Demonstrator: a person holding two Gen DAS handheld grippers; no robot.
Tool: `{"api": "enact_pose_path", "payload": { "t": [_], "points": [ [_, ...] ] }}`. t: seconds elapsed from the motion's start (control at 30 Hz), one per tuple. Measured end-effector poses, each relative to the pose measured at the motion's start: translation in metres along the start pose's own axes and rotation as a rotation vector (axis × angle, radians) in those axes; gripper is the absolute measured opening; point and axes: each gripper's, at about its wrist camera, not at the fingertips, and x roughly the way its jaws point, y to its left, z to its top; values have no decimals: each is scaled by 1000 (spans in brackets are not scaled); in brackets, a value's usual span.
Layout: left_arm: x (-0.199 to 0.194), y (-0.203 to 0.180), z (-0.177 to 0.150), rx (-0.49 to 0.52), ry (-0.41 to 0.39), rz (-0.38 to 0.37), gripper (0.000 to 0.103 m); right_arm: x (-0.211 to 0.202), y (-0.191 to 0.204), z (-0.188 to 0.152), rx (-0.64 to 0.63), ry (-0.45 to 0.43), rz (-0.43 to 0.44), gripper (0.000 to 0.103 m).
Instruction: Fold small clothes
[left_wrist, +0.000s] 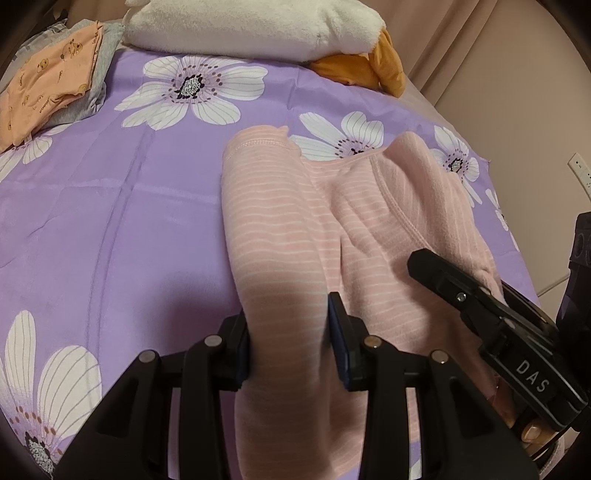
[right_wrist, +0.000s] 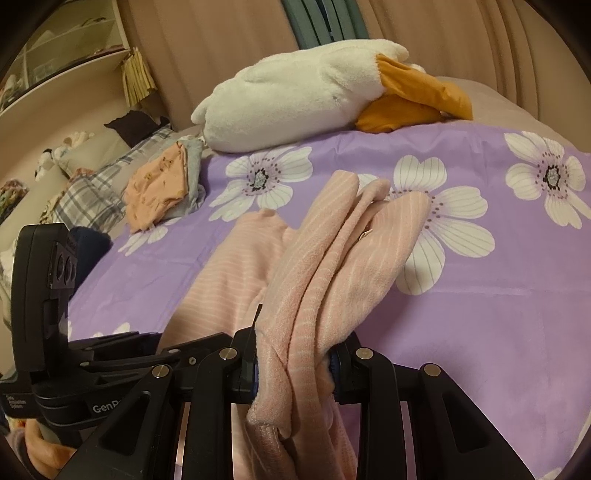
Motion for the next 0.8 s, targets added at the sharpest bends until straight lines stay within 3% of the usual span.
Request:
{"api": "enact_pose_path", "payload": {
  "t": [0.8],
  "points": [
    [10,4,-6,-1,29,20,38,13,-18,-11,57,54,-28,29]
  ]
}}
